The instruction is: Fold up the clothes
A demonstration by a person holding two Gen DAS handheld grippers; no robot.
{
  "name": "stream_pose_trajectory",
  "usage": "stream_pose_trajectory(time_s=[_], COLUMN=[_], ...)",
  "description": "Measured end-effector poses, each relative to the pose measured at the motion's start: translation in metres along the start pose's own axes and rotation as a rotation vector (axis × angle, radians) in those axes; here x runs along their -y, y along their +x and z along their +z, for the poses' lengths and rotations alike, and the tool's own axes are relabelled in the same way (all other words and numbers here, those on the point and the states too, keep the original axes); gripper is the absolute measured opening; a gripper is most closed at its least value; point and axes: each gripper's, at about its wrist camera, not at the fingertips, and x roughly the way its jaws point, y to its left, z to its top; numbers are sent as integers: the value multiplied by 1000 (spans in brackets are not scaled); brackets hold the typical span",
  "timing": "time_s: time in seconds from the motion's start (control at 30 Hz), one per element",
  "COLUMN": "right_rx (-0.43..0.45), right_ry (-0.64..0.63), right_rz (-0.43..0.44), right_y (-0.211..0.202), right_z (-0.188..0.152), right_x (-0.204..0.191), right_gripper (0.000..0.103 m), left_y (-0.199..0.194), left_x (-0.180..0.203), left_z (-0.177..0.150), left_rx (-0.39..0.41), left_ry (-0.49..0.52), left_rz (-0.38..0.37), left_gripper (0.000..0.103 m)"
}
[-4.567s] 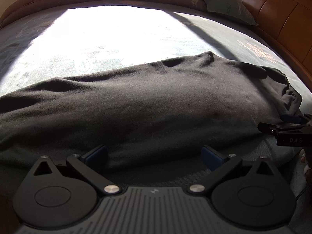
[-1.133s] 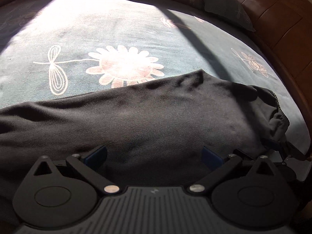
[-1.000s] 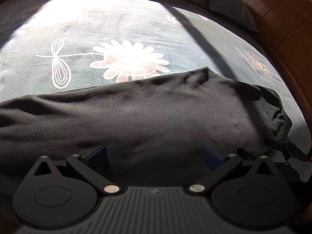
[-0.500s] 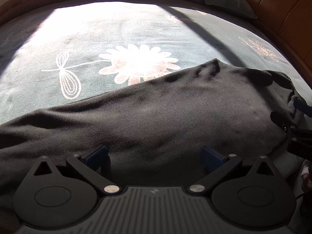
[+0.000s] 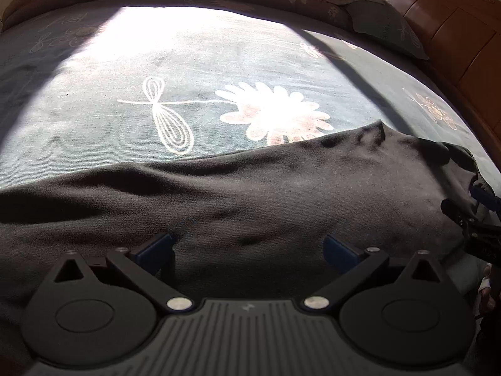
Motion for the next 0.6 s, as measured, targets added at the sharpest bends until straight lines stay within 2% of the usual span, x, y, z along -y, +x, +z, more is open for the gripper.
stream_pose_trajectory(time_s=[0.07, 0.17, 0.3, 0.4, 0.47, 0.53, 0.6], right_rx=[-16, -47, -96, -121, -137, -156, -167], right_ry=[9, 25, 49, 75, 92, 108, 122], right_rz=[1, 3, 14, 29, 28, 21, 14], right_y=[1, 5, 11, 14, 16, 18, 19], right_z=[-1, -2, -5, -6, -7, -9, -10], right_x=[1, 2, 3, 6, 8, 10, 13], right_gripper=[103, 103, 103, 103, 103, 103, 103], left_y=[-6, -19, -34, -31, -21, -16, -21], left_x=[-9, -23, -41, -58, -72, -83, -90], left_z=[-11, -21, -10, 3, 5, -2, -13], left_rx=[2, -14, 48, 71, 43, 27, 54], left_ry=[15, 3, -7, -57, -121, -155, -163], left_rz=[28, 32, 75, 53, 41, 77, 87], left_gripper=[102, 102, 102, 102, 102, 102, 102])
